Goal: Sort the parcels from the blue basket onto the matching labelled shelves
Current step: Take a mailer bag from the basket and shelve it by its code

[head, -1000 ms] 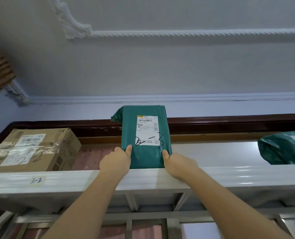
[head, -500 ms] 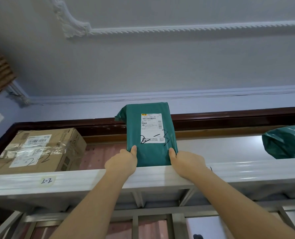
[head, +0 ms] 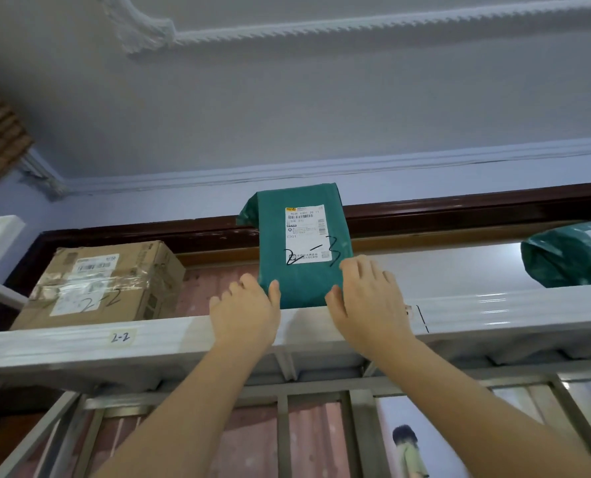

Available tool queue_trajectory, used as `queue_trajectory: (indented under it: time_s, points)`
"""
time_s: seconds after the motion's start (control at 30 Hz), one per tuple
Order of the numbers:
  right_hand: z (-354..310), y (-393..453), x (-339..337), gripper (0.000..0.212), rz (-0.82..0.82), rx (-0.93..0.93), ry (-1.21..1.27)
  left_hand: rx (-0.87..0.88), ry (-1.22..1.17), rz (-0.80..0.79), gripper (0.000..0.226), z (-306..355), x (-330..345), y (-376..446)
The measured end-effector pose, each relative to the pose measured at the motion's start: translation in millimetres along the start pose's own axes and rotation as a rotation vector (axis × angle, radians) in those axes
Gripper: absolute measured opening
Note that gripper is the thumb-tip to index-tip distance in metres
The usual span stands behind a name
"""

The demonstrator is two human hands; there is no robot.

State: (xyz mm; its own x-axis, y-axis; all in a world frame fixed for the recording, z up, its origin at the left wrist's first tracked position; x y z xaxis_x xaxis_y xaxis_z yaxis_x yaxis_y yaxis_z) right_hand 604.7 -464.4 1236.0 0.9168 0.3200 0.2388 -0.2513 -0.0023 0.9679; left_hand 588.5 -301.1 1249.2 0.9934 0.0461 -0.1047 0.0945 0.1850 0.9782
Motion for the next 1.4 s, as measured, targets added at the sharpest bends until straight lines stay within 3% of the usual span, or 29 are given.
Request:
queue_trajectory:
  time_s: [0.07, 0.17, 0.37, 0.57, 0.7, 0.97, 1.17, 1.4]
  points:
    - [-16.0, -7.1, -13.4, 0.029, 0.078, -0.097, 0.037, 0.059, 0.078, 0.068, 0.043, 2.5, -16.3, -7.9]
    - [-41.6, -22.4, -20.6, 0.019, -0.006, -0.233, 0.072, 0.199, 0.224, 0.105, 0.036, 13.4, -36.6, -22.7]
    - [-83.3, -58.5, -24.0, 0.034, -0.172, -0.273, 0.24, 0.384, 0.475, -0.13, 0.025, 21.3, -48.9, -69.6]
    - [-131.5, -93.1, -54.7, 0.049, -0.333, -0.228, 0.402, 0.268, 0.685, -0.359, 0.029, -29.7, -85.8, -132.2]
    - [-187.8, -118.4, -92.1, 0.047, -0.458, -0.417, 0.494, 0.172, 0.801, -0.491, 0.035, -77.1, -117.0, -176.4]
    - [-310.0, -181.2, -183.8, 0.052, -0.711, -0.509, 0.773, -0.102, 0.939, -0.66, 0.038, -174.2, -214.1, -277.0]
    - [-419.0, -272.6, -251.9, 0.06, -0.876, -0.712, 0.886, -0.185, 1.051, -0.888, 0.046, -262.4, -299.3, -379.5]
    - [-515.5, -398.6, -349.7, 0.068, -1.074, -0.957, 1.014, -0.466, 1.061, -1.09, 0.057, -355.7, -385.2, -531.2]
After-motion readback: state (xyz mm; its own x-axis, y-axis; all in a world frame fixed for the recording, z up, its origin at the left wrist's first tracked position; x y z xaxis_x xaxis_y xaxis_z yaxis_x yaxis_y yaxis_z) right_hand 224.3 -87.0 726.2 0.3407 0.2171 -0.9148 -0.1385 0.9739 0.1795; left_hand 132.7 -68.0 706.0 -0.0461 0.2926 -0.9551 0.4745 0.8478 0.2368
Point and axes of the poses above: each hand's wrist, its own y-axis towards the middle knuckle, its own x-axis out of the palm, z = x × y, the point moved 6 cm from there along y, towards the middle knuckle, and after that the axes turned 10 degrees about -y, right-handed, at the moved point
